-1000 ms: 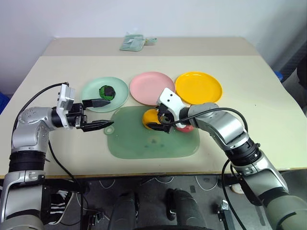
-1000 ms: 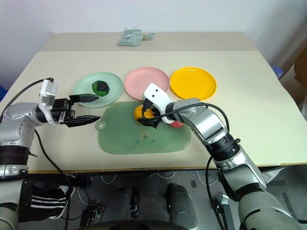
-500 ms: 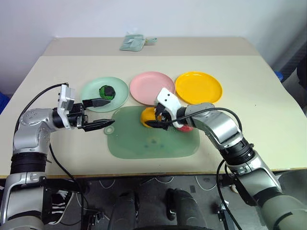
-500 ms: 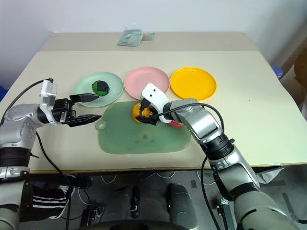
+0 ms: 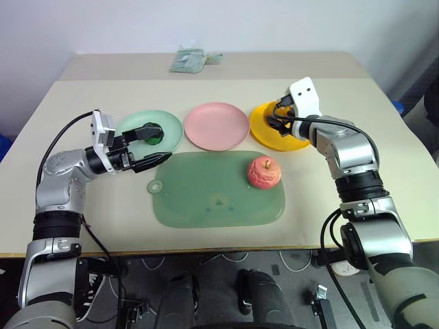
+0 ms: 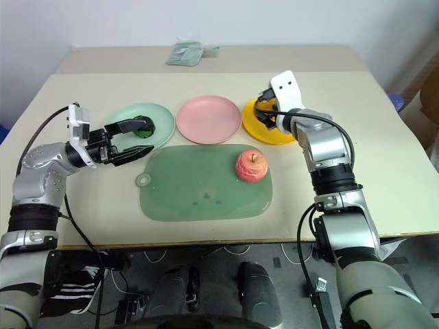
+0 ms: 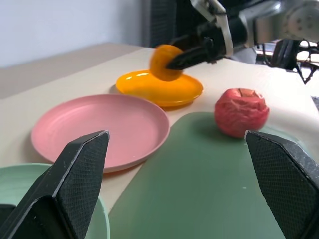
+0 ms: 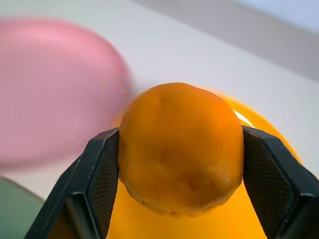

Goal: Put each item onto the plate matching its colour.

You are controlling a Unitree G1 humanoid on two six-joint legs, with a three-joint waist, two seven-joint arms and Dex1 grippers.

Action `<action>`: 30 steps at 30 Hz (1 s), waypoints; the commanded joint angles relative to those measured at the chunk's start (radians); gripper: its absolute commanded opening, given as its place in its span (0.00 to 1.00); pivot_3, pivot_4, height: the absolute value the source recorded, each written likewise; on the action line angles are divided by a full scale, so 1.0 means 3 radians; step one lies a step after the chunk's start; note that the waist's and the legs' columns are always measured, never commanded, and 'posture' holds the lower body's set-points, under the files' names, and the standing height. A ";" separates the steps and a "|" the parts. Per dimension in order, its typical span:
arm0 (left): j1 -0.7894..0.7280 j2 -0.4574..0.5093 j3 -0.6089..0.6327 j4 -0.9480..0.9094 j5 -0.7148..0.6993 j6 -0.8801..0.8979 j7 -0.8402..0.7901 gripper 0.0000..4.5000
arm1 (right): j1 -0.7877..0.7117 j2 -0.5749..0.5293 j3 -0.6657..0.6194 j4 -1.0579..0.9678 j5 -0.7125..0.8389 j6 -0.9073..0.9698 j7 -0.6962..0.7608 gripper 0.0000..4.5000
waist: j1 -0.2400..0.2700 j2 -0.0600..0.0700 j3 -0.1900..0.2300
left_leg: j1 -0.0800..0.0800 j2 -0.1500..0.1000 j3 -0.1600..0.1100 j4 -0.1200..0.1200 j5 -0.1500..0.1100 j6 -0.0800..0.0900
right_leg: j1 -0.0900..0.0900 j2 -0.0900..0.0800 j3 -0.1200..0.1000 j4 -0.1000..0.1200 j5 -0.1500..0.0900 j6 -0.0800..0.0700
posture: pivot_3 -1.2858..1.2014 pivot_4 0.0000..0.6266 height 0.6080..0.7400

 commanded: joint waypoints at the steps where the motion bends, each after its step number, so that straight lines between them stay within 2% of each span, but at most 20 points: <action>1: -0.0064 -0.0004 0.0026 -0.0063 -0.0012 -0.0049 0.0029 1.00 | -0.0167 0.0018 -0.0128 0.0221 -0.0021 -0.0240 -0.0033 0.73 | 0.0000 0.0000 0.0000 | 0.0000 0.0000 0.0000 0.0000 0.0000 0.0000 | 0.0000 0.0000 0.0000 0.0000 0.0000 0.0000 | 0.52 0.24 1.00; 3: -0.0064 -0.0015 0.0032 -0.0075 -0.0014 -0.0076 0.0027 1.00 | -0.0183 0.0039 -0.0177 0.0349 0.0009 -0.0298 -0.0027 0.73 | 0.0007 0.0001 0.0000 | 0.0000 0.0001 0.0000 0.0000 0.0000 0.0000 | 0.0000 0.0001 0.0001 0.0000 0.0000 0.0000 | 0.52 0.24 1.00; 6: -0.0066 -0.0006 0.0030 -0.0075 -0.0009 -0.0083 0.0025 1.00 | -0.0183 0.0055 -0.0202 0.0349 0.0044 -0.0362 0.0063 0.95 | 0.0012 0.0001 0.0001 | 0.0000 0.0000 0.0001 0.0000 0.0000 0.0000 | 0.0000 0.0000 0.0002 0.0000 0.0000 0.0000 | 0.52 0.24 1.00; 7: -0.0066 -0.0001 0.0029 -0.0079 -0.0012 -0.0077 0.0021 1.00 | -0.0189 0.0054 -0.0209 0.0334 0.0035 -0.0398 0.0046 0.99 | 0.0012 0.0001 0.0001 | 0.0000 0.0000 0.0001 0.0000 0.0000 0.0000 | 0.0000 0.0000 0.0002 0.0000 0.0000 0.0001 | 0.52 0.24 1.00; 11: -0.0064 0.0002 0.0040 -0.0124 -0.0088 -0.0032 -0.0066 1.00 | -0.0206 -0.0004 -0.0314 0.0120 0.0080 -0.0614 0.0063 0.99 | 0.0015 0.0003 0.0002 | 0.0000 0.0000 0.0001 0.0000 0.0000 0.0000 | 0.0000 0.0000 0.0002 0.0000 0.0000 0.0001 | 0.52 0.24 1.00; 13: -0.0040 0.0007 0.0064 -0.0195 -0.0180 0.0044 -0.0153 1.00 | -0.0148 -0.0012 -0.0478 -0.0220 0.0383 -0.0334 0.0288 0.99 | 0.0020 0.0004 0.0002 | 0.0000 0.0000 0.0001 0.0000 0.0000 0.0000 | 0.0000 0.0000 0.0002 0.0000 0.0000 0.0001 | 0.52 0.24 1.00; 14: -0.0013 0.0034 0.0067 -0.0250 -0.0249 0.0157 -0.0229 1.00 | -0.0040 -0.0073 -0.0501 -0.0552 0.0594 -0.0144 0.0550 0.99 | 0.0024 0.0004 0.0003 | -0.0001 0.0001 0.0001 0.0000 0.0000 0.0000 | 0.0000 0.0000 0.0002 0.0000 0.0000 0.0001 | 0.52 0.24 1.00; 17: 0.0065 0.0128 0.0024 -0.0381 -0.0377 0.0439 -0.0442 1.00 | 0.0444 -0.0467 -0.0382 -0.1731 0.1144 0.0569 0.1225 0.99 | 0.0047 0.0004 0.0002 | -0.0002 0.0002 -0.0003 -0.0001 -0.0001 0.0001 | 0.0001 0.0000 0.0002 -0.0001 -0.0003 0.0004 | 0.52 0.24 1.00; 21: 0.0114 0.0173 -0.0045 -0.0461 -0.0379 0.0532 -0.0563 1.00 | 0.0816 -0.0802 -0.0283 -0.2402 0.1364 0.1006 0.1430 0.99 | 0.0039 0.0004 0.0002 | 0.0000 0.0000 0.0000 0.0001 -0.0003 0.0005 | 0.0004 -0.0003 0.0002 -0.0003 -0.0005 0.0006 | 0.52 0.24 1.00; 25: 0.0106 0.0199 -0.0109 -0.0406 -0.0260 0.0448 -0.0656 1.00 | 0.1021 -0.0998 -0.0202 -0.2604 0.1342 0.1185 0.1425 0.99 | 0.0033 0.0004 0.0002 | 0.0002 -0.0001 -0.0001 0.0008 -0.0003 0.0004 | 0.0003 -0.0004 0.0003 -0.0002 -0.0010 -0.0008 | 0.52 0.24 1.00; 30: 0.0112 0.0248 -0.0182 -0.0343 -0.0160 0.0315 -0.0773 1.00 | 0.1122 -0.1067 -0.0082 -0.2554 0.1214 0.1156 0.1373 0.99 | 0.0036 0.0004 0.0002 | 0.0001 -0.0001 0.0000 0.0007 -0.0003 0.0004 | 0.0001 -0.0004 0.0003 -0.0003 -0.0011 -0.0008 | 0.52 0.24 1.00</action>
